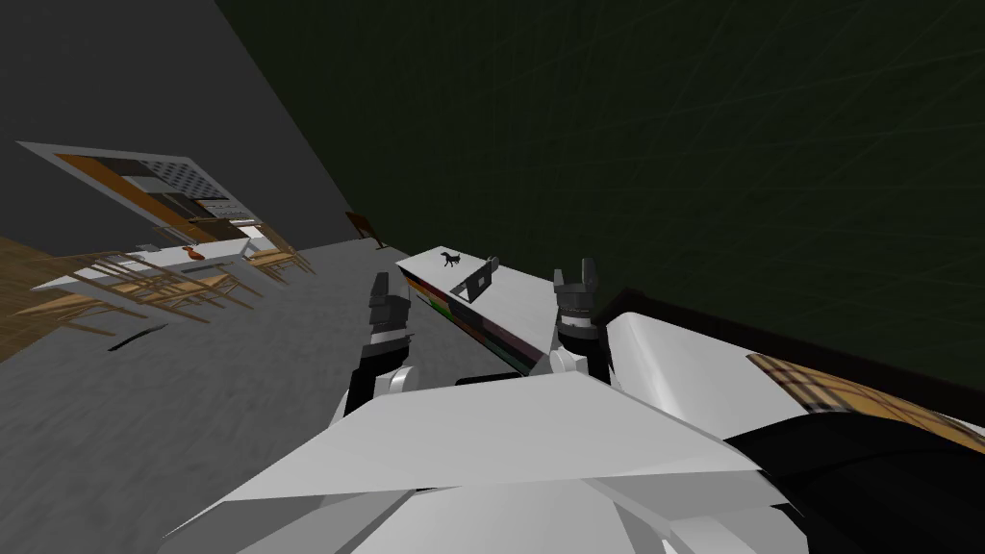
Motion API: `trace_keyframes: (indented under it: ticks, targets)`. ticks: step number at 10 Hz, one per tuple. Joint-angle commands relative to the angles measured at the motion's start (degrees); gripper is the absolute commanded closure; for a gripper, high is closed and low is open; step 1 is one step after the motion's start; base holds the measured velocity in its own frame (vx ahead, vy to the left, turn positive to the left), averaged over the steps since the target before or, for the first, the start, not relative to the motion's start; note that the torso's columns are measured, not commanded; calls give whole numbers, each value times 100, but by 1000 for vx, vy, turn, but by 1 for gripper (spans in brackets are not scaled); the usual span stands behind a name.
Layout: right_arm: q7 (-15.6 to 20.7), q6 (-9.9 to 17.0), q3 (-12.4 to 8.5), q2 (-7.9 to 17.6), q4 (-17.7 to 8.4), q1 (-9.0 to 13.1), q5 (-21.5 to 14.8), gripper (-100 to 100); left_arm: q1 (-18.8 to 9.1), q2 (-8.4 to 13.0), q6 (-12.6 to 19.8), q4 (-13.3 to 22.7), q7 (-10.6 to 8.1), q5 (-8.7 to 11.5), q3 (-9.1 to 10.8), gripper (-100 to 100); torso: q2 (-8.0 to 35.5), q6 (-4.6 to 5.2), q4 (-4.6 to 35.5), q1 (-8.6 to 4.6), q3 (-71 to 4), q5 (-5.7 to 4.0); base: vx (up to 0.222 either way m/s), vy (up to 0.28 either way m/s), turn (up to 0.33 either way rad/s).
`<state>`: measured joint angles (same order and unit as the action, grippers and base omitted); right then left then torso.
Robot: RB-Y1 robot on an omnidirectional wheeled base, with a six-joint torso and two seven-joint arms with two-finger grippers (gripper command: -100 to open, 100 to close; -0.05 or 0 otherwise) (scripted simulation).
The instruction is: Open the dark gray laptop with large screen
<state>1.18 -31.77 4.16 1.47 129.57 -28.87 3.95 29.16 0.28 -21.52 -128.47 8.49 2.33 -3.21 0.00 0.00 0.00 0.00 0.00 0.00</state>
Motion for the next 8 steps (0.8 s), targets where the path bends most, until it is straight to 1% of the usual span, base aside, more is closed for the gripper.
trace_keyframes:
  ticks: [1,3,8]
  targets:
    - [0,0,0,0,0,0,0,0,0,0,0,0,0,0,0,0,232,0,235,0,-467,0,0,0,0]
    - [0,0,0,0,1,0,0,0,0,0,0,-1,0,0,0,0,1003,0,1006,0,-2014,0,0,0,0]
    - [0,-1,0,0,2,0,0,0,0,0,-1,-2,0,0,0,0,3116,0,3114,0,-6227,0,0,0,0]
